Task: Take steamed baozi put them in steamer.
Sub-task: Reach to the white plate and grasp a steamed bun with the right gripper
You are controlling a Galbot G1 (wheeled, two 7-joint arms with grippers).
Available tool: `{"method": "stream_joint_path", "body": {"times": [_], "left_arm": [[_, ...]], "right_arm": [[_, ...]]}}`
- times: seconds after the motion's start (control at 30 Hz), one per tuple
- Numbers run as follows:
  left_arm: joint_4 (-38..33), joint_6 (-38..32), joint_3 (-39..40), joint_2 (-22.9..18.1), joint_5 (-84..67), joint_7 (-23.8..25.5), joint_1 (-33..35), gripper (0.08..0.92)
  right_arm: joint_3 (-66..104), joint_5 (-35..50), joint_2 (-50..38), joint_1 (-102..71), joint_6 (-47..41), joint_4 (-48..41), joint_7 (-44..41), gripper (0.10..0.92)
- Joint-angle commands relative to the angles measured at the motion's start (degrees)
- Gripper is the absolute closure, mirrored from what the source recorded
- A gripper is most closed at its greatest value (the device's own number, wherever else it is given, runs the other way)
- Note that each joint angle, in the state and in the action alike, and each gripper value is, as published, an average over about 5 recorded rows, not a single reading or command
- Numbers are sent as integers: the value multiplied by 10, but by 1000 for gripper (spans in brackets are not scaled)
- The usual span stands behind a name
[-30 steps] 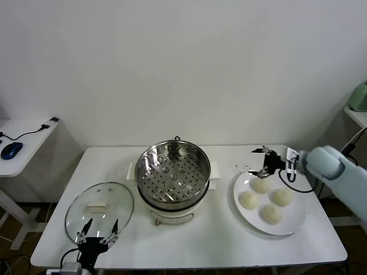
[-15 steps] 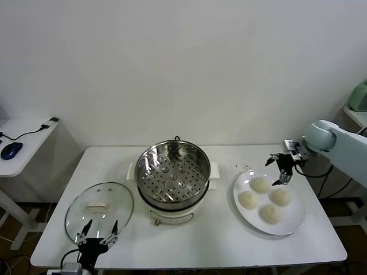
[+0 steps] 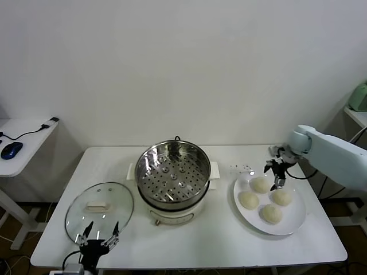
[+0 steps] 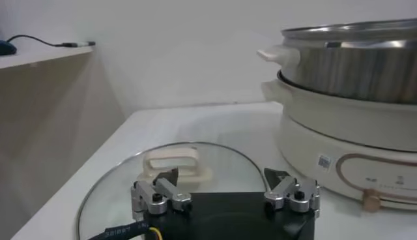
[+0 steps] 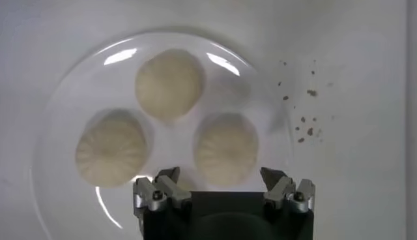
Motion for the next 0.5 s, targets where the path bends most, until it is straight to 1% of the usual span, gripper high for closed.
{"method": "stream_joint_path", "body": {"times": [0.03,0.27,0.5], "left_arm": [[4,-4,1,-2,4,0,1,177],[1,-6,2,-3,9,0,5,177],[-2,-7,5,-6,13,-1,8,177]], "right_arm": [[30,-27,48,-35,-3,-67,10,203],[35,-29,51,-40,-11,-65,12,215],[47,-31,48,-46,-15,-58,19,307]]}}
